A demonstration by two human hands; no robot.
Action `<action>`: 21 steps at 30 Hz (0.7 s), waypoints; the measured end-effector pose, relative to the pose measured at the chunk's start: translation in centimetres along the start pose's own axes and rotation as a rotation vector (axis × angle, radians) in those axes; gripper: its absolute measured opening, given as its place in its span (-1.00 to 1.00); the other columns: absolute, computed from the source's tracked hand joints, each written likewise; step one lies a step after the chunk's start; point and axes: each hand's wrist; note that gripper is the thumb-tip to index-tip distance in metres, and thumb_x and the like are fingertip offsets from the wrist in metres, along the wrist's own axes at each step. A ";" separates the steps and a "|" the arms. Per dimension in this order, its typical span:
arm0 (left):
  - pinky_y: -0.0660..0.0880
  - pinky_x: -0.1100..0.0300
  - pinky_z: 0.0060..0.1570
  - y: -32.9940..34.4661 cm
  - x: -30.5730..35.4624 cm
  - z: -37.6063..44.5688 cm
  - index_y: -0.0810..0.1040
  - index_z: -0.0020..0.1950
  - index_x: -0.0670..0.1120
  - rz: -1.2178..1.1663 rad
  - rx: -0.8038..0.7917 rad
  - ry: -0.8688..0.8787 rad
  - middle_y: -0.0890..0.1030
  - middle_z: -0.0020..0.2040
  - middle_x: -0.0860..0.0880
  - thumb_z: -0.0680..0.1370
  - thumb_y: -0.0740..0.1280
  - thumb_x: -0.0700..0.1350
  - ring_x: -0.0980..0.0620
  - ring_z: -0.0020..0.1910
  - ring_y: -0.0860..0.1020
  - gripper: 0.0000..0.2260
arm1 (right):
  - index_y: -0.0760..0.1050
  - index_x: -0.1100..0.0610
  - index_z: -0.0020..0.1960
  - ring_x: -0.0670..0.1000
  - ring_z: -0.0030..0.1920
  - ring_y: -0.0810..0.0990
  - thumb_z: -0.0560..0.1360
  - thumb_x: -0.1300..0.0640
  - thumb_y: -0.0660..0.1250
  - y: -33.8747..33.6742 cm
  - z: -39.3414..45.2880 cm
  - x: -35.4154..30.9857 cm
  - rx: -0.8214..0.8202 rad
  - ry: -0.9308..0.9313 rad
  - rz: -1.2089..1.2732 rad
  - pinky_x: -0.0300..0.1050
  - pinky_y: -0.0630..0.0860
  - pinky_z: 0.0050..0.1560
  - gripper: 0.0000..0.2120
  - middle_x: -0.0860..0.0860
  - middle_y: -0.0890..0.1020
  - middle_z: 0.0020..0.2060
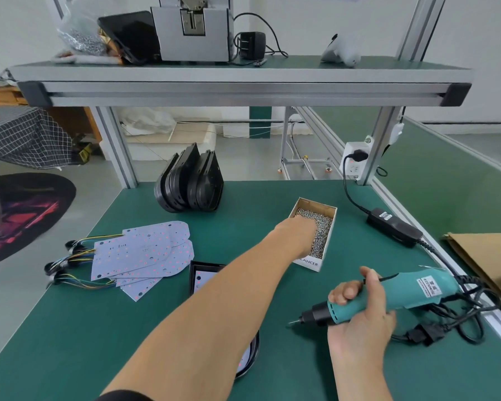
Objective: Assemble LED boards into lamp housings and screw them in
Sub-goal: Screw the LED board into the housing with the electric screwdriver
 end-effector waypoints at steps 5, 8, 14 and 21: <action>0.31 0.12 -0.40 0.3 -0.2 0.0 0.41 -0.08 -0.15 -0.003 0.003 0.007 0.38 -0.19 -0.07 0.52 0.23 -0.43 -0.08 -0.25 0.47 -0.81 | 0.54 0.09 -0.05 0.01 -0.47 0.35 0.64 0.14 0.33 -0.2 0.1 0.3 -0.007 0.001 0.010 -0.15 0.35 -0.39 -0.91 0.03 0.40 -0.46; 0.29 0.14 -0.43 1.0 -0.7 0.0 0.41 -0.13 -0.14 -0.038 0.008 0.015 0.43 -0.20 -0.07 0.53 0.24 -0.41 -0.06 -0.28 0.48 -0.82 | 0.55 0.09 -0.03 0.01 -0.46 0.35 0.62 0.12 0.35 -0.4 0.2 0.5 -0.023 -0.009 0.009 -0.16 0.37 -0.40 -0.93 0.03 0.41 -0.45; 0.40 0.03 -0.24 1.6 -1.3 0.5 0.45 0.05 -0.18 -0.205 0.116 0.007 0.56 -0.01 -0.15 0.65 0.24 -0.28 -0.19 -0.11 0.55 -0.97 | 0.57 0.07 -0.03 0.01 -0.45 0.36 0.56 0.07 0.40 -0.9 0.6 0.9 -0.022 -0.018 -0.012 -0.15 0.38 -0.38 -0.92 0.03 0.40 -0.44; 0.35 0.19 -0.40 0.5 -3.3 -5.5 0.46 -0.17 -0.18 -0.893 0.270 -0.031 0.51 -0.34 0.03 0.72 0.16 0.02 0.07 -0.42 0.37 -0.63 | 0.53 0.05 -0.02 -0.03 -0.44 0.35 0.62 0.06 0.33 0.8 0.1 0.0 -0.015 -0.029 0.038 -0.19 0.37 -0.37 -0.92 -0.02 0.39 -0.43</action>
Point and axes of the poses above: each hand's wrist, its own z-axis towards the middle knuckle, its own y-axis out of the palm, x = y × z
